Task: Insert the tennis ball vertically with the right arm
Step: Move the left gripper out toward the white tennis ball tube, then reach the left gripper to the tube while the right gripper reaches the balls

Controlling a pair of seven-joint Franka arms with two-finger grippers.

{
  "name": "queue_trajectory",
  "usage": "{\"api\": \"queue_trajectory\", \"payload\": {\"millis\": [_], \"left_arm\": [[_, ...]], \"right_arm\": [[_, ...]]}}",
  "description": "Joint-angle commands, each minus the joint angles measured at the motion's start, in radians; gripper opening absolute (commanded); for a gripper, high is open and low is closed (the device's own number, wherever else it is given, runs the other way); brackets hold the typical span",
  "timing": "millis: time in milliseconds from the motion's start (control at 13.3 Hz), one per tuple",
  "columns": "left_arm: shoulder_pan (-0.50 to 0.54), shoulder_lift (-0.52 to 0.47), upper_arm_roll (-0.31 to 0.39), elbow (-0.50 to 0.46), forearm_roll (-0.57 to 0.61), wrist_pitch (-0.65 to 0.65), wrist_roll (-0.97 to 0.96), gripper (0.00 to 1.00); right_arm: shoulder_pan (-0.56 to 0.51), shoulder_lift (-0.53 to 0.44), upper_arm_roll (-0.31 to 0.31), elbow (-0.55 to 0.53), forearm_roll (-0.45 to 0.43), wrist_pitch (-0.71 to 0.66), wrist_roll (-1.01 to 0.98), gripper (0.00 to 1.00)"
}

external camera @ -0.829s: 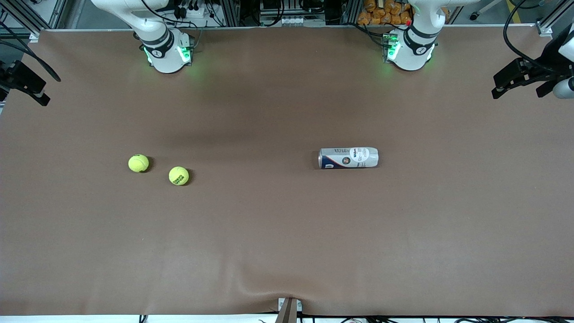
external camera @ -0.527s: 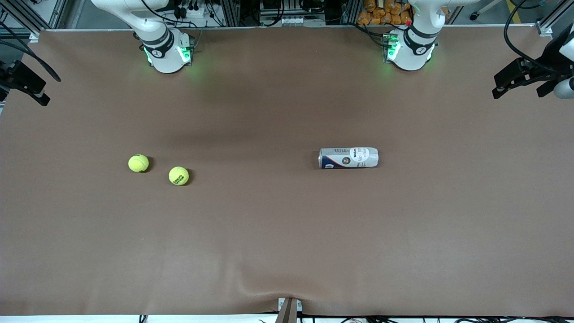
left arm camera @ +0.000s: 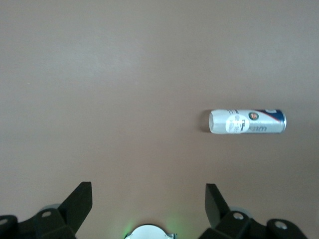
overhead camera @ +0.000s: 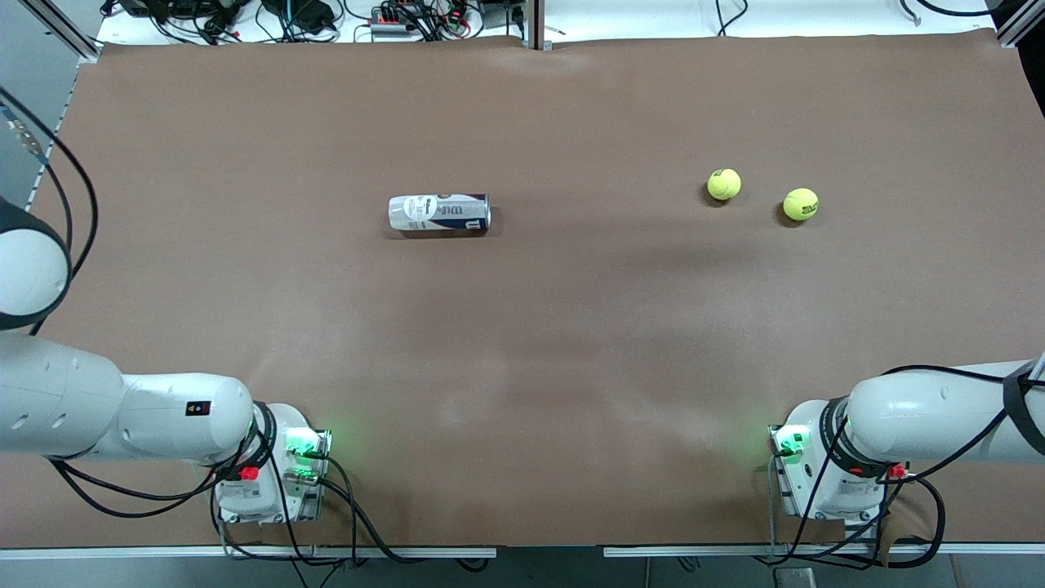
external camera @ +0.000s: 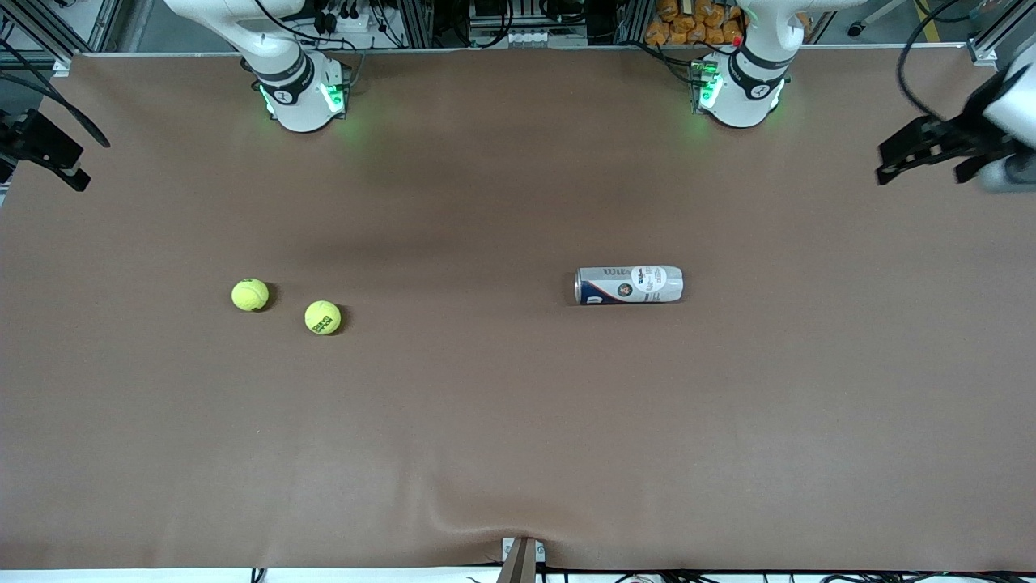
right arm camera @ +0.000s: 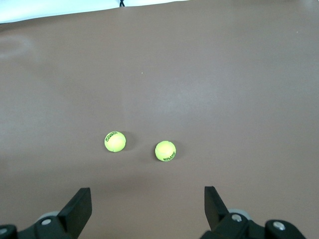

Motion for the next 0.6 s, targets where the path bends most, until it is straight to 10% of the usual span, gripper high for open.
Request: {"api": "queue_trajectory", "payload": {"millis": [0,527], "left_arm": [[-0.037,0.027,-0.050,-0.045,0.005,0.005,-0.007,1.00],[-0.043,0.130,-0.199,-0.068,0.017,0.049,0.007,1.00]], "right_arm": [[-0.008,-0.013,0.005,0.003,0.003,-0.013,-0.002,1.00],[-0.002,0.055,0.005,0.008,0.003,0.040,0.001,1.00]]}}
